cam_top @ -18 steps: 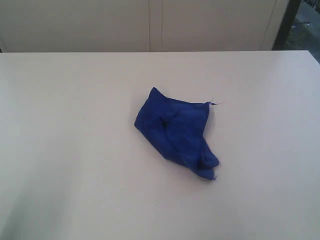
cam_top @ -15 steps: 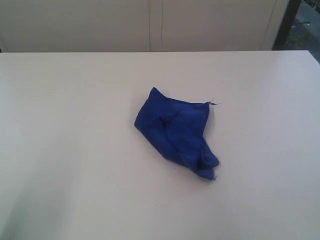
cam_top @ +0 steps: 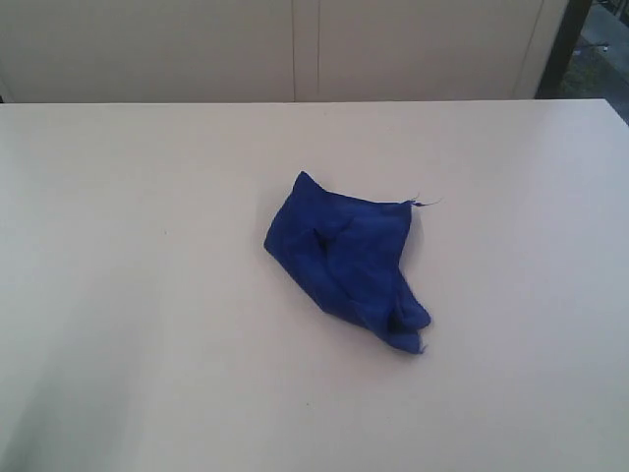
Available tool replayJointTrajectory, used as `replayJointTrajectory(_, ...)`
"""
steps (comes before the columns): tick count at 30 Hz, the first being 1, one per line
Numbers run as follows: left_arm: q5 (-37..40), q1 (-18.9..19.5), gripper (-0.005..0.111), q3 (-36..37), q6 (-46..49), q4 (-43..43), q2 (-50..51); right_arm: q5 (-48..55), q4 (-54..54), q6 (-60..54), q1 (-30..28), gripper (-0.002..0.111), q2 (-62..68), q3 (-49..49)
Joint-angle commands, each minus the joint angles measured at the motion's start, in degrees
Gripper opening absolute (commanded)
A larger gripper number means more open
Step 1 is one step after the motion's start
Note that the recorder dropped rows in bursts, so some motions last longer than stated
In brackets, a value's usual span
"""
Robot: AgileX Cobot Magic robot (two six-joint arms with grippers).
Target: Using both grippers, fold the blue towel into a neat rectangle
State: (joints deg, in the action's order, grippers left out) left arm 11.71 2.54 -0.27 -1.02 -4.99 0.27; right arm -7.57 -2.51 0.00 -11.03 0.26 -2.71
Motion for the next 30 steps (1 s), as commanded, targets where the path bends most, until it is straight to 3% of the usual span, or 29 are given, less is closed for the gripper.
replayJointTrajectory(1, -0.1, 0.2, 0.0, 0.3, -0.1, -0.5, -0.3, -3.7, -0.3, 0.0, -0.4, 0.0, -0.3, 0.1)
replayJointTrajectory(6, -0.1, 0.2, 0.0, 0.3, -0.1, -0.5, -0.3, -6.9, -0.3, -0.4, -0.4, 0.0, -0.3, -0.5)
replayJointTrajectory(12, -0.1, 0.2, 0.0, 0.3, -0.1, -0.5, -0.3, 11.1, -0.3, 0.7, -0.4, 0.0, 6.2, -10.9)
replayJointTrajectory(18, -0.1, 0.2, 0.0, 0.3, -0.1, -0.5, -0.3, 19.8, 0.1, 6.4, -0.3, 0.0, 27.3, -25.0)
replayJointTrajectory(22, -0.1, 0.2, 0.0, 0.3, -0.1, -0.5, -0.3, 25.2, 9.0, 5.6, -0.3, 0.0, 43.9, -33.0)
replayJointTrajectory(30, -0.1, 0.2, 0.0, 0.3, -0.1, -0.5, -0.3, 28.0, 32.3, -14.6, 8.0, 0.0, 76.8, -45.2)
